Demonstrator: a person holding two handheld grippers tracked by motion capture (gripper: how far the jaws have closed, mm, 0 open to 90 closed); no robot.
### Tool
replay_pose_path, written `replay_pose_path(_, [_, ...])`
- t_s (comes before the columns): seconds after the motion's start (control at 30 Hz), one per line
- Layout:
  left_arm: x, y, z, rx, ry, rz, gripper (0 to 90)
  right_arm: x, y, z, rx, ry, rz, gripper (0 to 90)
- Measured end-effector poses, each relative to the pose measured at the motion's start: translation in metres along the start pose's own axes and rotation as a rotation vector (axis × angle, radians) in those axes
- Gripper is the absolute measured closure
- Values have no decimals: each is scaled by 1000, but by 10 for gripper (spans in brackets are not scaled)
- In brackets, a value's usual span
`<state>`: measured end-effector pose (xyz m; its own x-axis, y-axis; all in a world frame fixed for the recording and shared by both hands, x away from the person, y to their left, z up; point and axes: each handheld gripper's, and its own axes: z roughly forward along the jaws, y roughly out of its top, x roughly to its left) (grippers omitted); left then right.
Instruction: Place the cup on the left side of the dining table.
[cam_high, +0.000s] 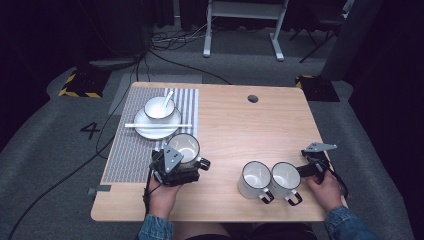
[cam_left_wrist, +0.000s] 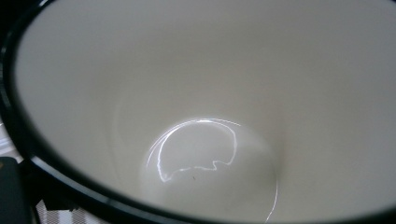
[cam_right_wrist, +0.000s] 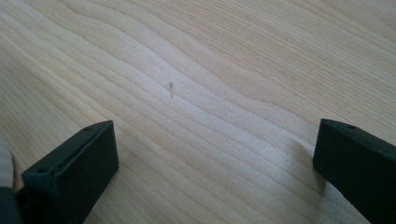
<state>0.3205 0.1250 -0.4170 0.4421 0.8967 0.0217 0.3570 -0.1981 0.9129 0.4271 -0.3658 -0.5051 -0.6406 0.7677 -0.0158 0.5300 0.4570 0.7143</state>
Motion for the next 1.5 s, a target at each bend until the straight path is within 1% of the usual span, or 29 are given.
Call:
replay_pose_path(0.1, [9, 0, -4, -7, 28, -12, 32, 0, 0, 0, 0, 0, 0, 2])
replay_pose_path(0.2, [17, 0, -7, -7, 72, -6, 32, 0, 0, 0, 0, 0, 0, 2])
replay_pose_path(0.33, [26, 0, -10, -5, 116, -11, 32, 0, 0, 0, 0, 0, 0, 3])
replay_pose_path(0.43, [33, -2, -10, -9, 150, -42, 32, 0, 0, 0, 0, 0, 0, 2])
replay_pose_path(0.47, [37, -3, -10, -11, 168, -57, 31, 0, 0, 0, 0, 0, 0, 3])
replay_pose_path(0.5, [41, -3, -9, -8, 174, -68, 32, 0, 0, 0, 0, 0, 0, 2])
replay_pose_path(0.57, [47, -5, -8, -5, 196, -74, 31, 0, 0, 0, 0, 0, 0, 2])
replay_pose_path(0.63, [53, -6, -7, 9, 217, -75, 30, 0, 0, 0, 0, 0, 0, 2])
replay_pose_path(0.73, [61, -8, -5, 18, 231, -86, 30, 0, 0, 0, 0, 0, 0, 3])
replay_pose_path(0.8, [69, -10, -1, 20, 238, -96, 31, 0, 0, 0, 0, 0, 0, 3])
replay_pose_path(0.83, [69, -10, -1, 20, 238, -96, 31, 0, 0, 0, 0, 0, 0, 3])
replay_pose_path(0.9, [75, -11, 3, 25, 250, -100, 31, 0, 0, 0, 0, 0, 0, 3])
replay_pose_path(0.97, [80, -13, 8, 40, 252, -101, 31, 0, 0, 0, 0, 0, 0, 3])
replay_pose_path(1.07, [87, -17, 17, 79, 263, -113, 31, 0, 0, 0, 0, 0, 0, 3])
replay_pose_path(1.13, [91, -20, 22, 89, 267, -123, 31, 0, 0, 0, 1, 0, 0, 3])
replay_pose_path(1.23, [96, -25, 29, 118, 258, -141, 31, 0, 0, 0, 0, 0, 0, 2])
replay_pose_path(1.27, [98, -28, 33, 142, 255, -146, 31, 0, 0, 0, 1, 0, 0, 3])
replay_pose_path(1.3, [98, -28, 33, 142, 255, -146, 31, 0, 0, 0, 1, 0, 0, 3])
replay_pose_path(1.33, [99, -29, 36, 154, 258, -147, 31, 0, 0, 0, 1, 0, 0, 2])
replay_pose_path(1.37, [99, -30, 38, 157, 258, -150, 31, 0, 0, 0, 1, 0, 0, 3])
replay_pose_path(1.4, [100, -30, 39, 174, 260, -140, 31, 0, 0, 0, 1, 0, 0, 3])
replay_pose_path(1.5, [101, -33, 45, 188, 242, -160, 31, 0, 0, 0, 1, 0, 0, 3])
